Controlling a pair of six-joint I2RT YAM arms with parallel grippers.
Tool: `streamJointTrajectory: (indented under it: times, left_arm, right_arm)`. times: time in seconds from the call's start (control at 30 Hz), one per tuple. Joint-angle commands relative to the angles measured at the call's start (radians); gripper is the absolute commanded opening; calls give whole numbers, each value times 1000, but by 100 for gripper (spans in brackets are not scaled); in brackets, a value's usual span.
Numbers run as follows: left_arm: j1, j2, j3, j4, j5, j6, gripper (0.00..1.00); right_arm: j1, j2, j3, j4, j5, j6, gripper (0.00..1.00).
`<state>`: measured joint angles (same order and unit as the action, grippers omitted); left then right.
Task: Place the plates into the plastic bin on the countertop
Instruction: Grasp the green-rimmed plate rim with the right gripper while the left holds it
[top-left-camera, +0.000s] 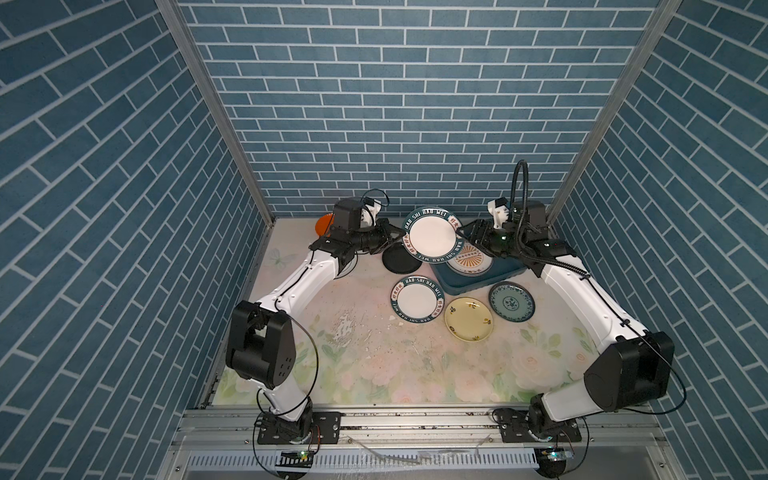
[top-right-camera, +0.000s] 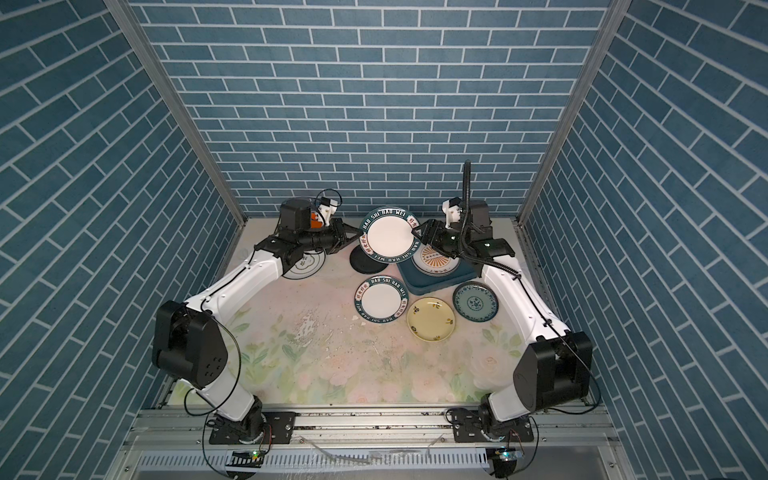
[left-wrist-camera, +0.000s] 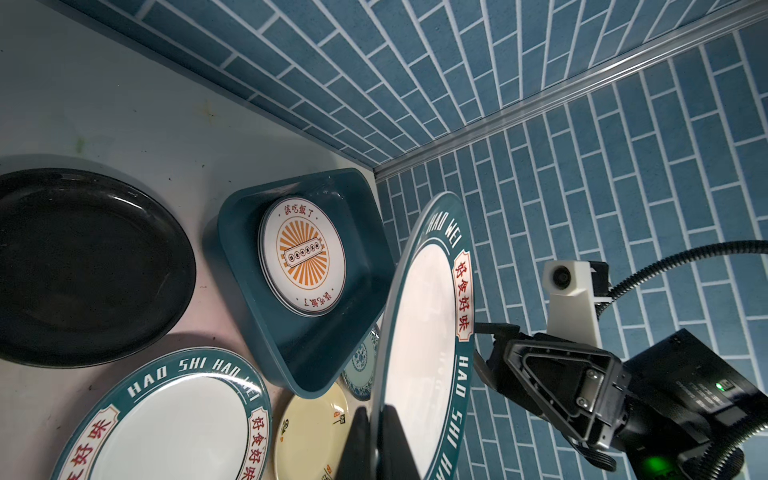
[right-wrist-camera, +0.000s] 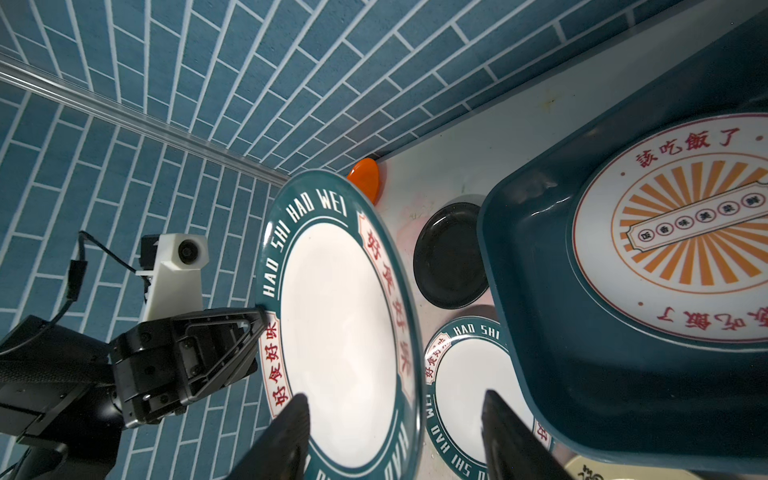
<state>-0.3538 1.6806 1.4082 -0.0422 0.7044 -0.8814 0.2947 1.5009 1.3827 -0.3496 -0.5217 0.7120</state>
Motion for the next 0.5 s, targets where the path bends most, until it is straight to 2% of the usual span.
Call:
streamJointTrajectory:
  times: [0.0,0.13,0.27,0.33,0.47]
  left_arm:
    - [-5,9,41,94,34,-21,0]
    - [-5,22,38,147,49,-48,0]
    - [-5,35,48,162,52,-56,0]
    - [-6,42,47,170,52,-61,0]
    - [-7,51,53,184,47,-68,0]
  right_arm:
    - [4,17,3,22,-11,20,59]
    - [4,30,12,28,-15,23,48]
    - [4,29,10,33,-14,27,29]
    - [4,24,6,38,-11,30,23]
    - [4,16,1,41,-6,39,19]
